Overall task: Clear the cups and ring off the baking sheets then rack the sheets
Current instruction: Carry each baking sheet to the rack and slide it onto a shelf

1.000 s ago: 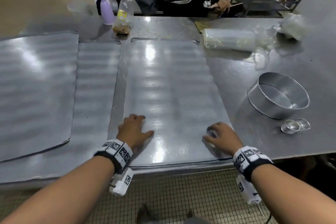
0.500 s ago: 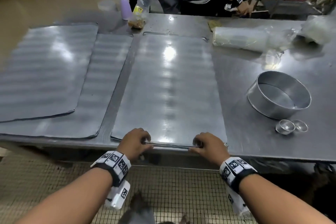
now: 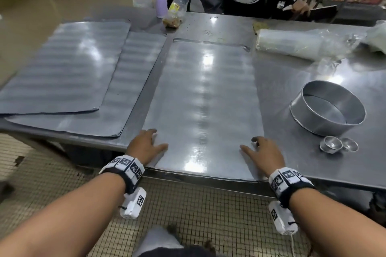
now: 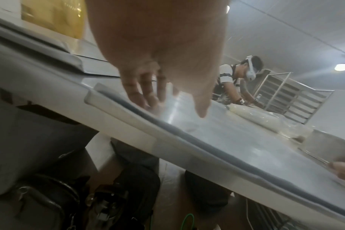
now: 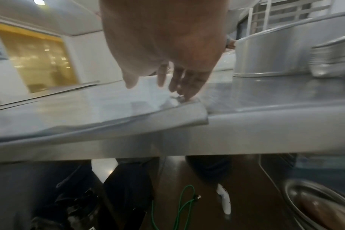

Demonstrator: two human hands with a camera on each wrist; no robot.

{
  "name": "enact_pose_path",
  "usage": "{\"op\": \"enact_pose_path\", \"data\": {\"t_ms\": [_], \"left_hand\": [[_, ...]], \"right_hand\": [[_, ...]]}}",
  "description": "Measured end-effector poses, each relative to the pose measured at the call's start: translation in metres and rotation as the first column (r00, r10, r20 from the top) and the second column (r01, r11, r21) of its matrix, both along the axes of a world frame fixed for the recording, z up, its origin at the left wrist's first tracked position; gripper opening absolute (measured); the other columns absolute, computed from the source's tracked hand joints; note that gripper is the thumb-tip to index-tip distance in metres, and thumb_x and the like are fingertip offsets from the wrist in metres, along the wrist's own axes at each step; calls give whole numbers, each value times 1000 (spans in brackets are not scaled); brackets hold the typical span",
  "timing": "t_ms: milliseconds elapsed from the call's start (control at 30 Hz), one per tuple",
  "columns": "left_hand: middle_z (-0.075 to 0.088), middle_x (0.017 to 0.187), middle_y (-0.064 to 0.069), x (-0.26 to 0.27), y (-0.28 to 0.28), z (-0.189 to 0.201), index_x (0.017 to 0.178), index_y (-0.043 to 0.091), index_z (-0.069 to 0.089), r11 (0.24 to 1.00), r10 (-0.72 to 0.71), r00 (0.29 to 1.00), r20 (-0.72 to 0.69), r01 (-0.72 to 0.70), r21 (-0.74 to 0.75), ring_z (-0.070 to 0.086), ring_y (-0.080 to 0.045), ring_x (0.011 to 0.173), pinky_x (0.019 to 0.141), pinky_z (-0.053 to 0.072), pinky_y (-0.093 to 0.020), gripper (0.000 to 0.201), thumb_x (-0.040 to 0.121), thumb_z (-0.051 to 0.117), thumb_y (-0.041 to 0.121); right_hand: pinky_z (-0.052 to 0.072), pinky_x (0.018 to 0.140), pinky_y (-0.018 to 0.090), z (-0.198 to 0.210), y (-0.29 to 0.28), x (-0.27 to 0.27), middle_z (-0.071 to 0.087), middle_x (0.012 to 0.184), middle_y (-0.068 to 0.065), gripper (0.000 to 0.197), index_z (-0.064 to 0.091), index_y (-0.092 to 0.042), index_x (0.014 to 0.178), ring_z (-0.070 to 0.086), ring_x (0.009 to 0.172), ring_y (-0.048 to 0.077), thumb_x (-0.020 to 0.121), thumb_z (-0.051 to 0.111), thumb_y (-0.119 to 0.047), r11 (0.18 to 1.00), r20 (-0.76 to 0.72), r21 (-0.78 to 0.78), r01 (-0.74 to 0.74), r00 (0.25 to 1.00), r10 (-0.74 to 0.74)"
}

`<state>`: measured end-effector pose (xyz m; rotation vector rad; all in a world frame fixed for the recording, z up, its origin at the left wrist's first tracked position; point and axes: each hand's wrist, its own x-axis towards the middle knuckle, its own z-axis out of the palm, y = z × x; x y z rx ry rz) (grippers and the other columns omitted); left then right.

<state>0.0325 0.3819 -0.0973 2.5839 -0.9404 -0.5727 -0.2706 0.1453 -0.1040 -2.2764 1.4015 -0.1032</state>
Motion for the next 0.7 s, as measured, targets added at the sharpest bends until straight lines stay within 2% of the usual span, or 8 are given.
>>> {"op": "enact_pose_path", "data": {"t_ms": [67,133,267,367,567,700], "left_hand": [[40,148,-15,8,5,-4,149,16,38,991,103,994,39,-106,75,47,-35,130,103,45,-46,90,80,69,64],[31,151,-17,16,5,-6,150,13,34,981,154,988,21,-155,115,38,-38,137,107,42,-49,97,78,68,68],[39,142,-15,28,-1,-10,140,15,46,982,179,983,-40,-176,69,43,-36,131,103,44,-47,91,72,73,68],[44,137,-9,33,0,-19,138,20,49,971,238,967,-88,-240,-16,48,-34,125,103,45,-48,92,65,75,69],[40,143,-10,33,0,-25,141,23,46,967,243,964,-107,-250,-49,38,-34,134,111,33,-51,89,68,78,63],[40,142,-11,31,3,-22,140,22,48,967,241,963,-124,-249,-56,37,-35,133,111,33,-52,87,69,79,60]], "right_hand": [[42,104,43,-7,-5,-6,49,140,12,75,49,-18,140,44,130,32,84,62,-66,996,-80,-7,88,993,-88],[39,108,45,-11,-6,-8,40,145,15,86,40,-16,146,37,134,35,81,63,-68,987,-126,4,163,979,-161],[43,107,43,-17,-10,-4,44,136,13,89,47,-17,141,45,127,34,71,72,-65,958,-19,104,267,964,-267],[40,110,44,-20,-14,-1,45,141,15,94,43,-14,145,44,131,35,71,79,-58,942,10,141,304,951,-308],[36,113,47,-21,-8,2,39,143,16,93,38,-16,149,41,132,38,75,78,-54,924,-19,153,350,936,-352],[34,111,45,-16,0,4,40,142,19,86,40,-16,147,37,133,39,78,76,-53,925,-58,134,356,934,-352]]}}
